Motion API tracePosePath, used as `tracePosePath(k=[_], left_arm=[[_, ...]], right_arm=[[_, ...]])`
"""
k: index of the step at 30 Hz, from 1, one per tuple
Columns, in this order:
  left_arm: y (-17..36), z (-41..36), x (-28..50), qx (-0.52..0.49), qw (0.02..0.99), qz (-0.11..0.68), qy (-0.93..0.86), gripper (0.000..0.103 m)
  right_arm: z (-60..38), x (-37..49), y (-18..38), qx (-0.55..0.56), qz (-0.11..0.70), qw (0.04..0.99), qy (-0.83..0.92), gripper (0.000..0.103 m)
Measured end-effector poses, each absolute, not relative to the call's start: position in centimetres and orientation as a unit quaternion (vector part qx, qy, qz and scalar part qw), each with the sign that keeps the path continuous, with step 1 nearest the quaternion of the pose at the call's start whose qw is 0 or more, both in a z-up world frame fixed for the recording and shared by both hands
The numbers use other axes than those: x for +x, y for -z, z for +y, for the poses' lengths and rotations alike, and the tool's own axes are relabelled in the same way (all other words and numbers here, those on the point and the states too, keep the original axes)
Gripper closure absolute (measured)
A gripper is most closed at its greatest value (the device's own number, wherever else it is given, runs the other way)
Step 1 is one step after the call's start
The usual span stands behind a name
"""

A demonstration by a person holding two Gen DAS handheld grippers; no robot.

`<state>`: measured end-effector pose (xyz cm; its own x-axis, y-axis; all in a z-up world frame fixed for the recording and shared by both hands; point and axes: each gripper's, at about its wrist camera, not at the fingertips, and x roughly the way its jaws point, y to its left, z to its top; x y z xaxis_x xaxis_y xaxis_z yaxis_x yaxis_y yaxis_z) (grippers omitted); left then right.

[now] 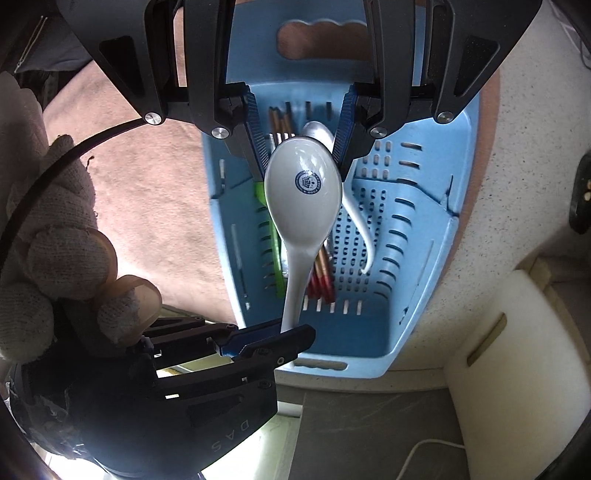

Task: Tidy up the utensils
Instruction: 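Lift the white ceramic spoon and lower it into the blue basket, then open the right gripper to release the ceramic spoon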

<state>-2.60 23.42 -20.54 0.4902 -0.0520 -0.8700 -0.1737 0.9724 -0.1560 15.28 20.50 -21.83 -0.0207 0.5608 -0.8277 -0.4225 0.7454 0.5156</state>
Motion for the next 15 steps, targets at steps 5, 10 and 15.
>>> tracePosePath(k=[5, 10, 15], left_arm=[[21.5, 24.1, -2.0, -0.108, 0.850, 0.514, -0.039, 0.069], [21.9, 24.5, -1.9, -0.108, 0.846, 0.520, -0.044, 0.069], [22.3, 24.7, -1.8, -0.104, 0.843, 0.526, -0.049, 0.069]], right_arm=[[21.5, 15.9, 23.0, 0.050, 0.628, 0.692, -0.351, 0.093], [22.1, 16.2, 24.1, 0.050, 0.637, 0.684, -0.351, 0.093], [22.5, 16.4, 24.9, 0.048, 0.643, 0.678, -0.353, 0.092]])
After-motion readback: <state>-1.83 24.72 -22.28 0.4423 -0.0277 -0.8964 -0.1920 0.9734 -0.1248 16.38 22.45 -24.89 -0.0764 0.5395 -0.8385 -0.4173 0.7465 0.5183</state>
